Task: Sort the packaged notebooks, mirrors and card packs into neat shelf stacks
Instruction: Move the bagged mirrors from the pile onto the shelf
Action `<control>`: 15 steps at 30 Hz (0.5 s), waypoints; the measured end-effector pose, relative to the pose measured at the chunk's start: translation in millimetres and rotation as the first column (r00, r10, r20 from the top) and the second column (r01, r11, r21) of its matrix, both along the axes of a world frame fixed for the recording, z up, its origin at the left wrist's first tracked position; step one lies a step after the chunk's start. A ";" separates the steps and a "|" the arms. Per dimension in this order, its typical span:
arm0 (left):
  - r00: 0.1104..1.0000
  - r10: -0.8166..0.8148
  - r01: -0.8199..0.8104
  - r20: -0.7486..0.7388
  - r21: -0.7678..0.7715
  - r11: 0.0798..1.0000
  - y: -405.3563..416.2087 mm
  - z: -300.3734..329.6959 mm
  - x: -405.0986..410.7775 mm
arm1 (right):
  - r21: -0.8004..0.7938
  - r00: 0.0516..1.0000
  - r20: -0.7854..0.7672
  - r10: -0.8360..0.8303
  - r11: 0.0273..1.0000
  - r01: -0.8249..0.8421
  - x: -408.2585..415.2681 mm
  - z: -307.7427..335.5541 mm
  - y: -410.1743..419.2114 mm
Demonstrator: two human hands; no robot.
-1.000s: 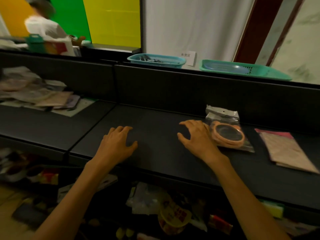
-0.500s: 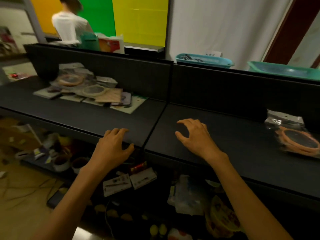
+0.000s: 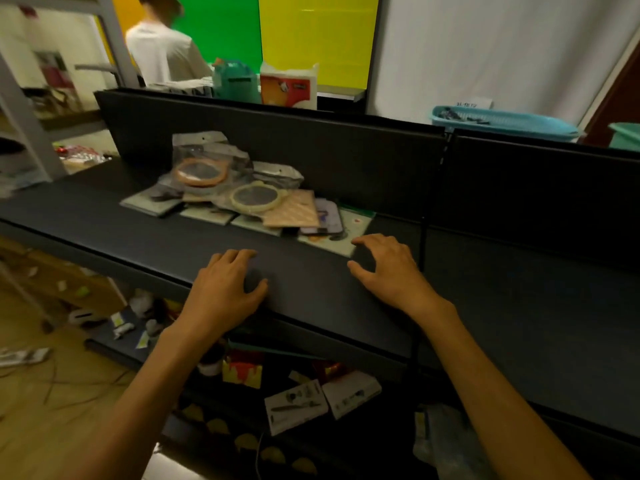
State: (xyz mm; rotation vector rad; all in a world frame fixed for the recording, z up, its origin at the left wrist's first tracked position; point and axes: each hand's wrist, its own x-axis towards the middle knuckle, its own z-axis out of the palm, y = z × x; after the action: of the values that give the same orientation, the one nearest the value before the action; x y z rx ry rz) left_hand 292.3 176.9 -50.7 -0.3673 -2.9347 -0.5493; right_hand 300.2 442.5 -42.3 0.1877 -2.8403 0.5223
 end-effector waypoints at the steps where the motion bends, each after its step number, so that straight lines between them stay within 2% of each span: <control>1: 1.000 0.001 -0.001 0.005 -0.008 1.000 -8.6 2.1 -13.4 | -0.003 1.000 0.004 -0.003 1.000 0.003 -12.1 0.5 -8.7; 9: 0.999 -0.040 0.040 -0.037 0.024 0.999 -49.4 20.8 -105.2 | -0.079 0.997 0.034 -0.064 0.995 0.067 -83.8 14.7 -53.5; 15: 0.984 -0.125 0.139 -0.125 0.104 0.985 -55.1 29.8 -161.9 | -0.051 0.979 0.094 -0.181 0.981 0.186 -119.5 15.0 -64.6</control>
State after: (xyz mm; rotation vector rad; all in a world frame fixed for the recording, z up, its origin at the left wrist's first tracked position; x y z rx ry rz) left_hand 130.3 121.9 -20.9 -0.5640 -2.7658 -0.6814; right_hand 180.7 377.9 -27.3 -0.1106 -2.8839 0.5882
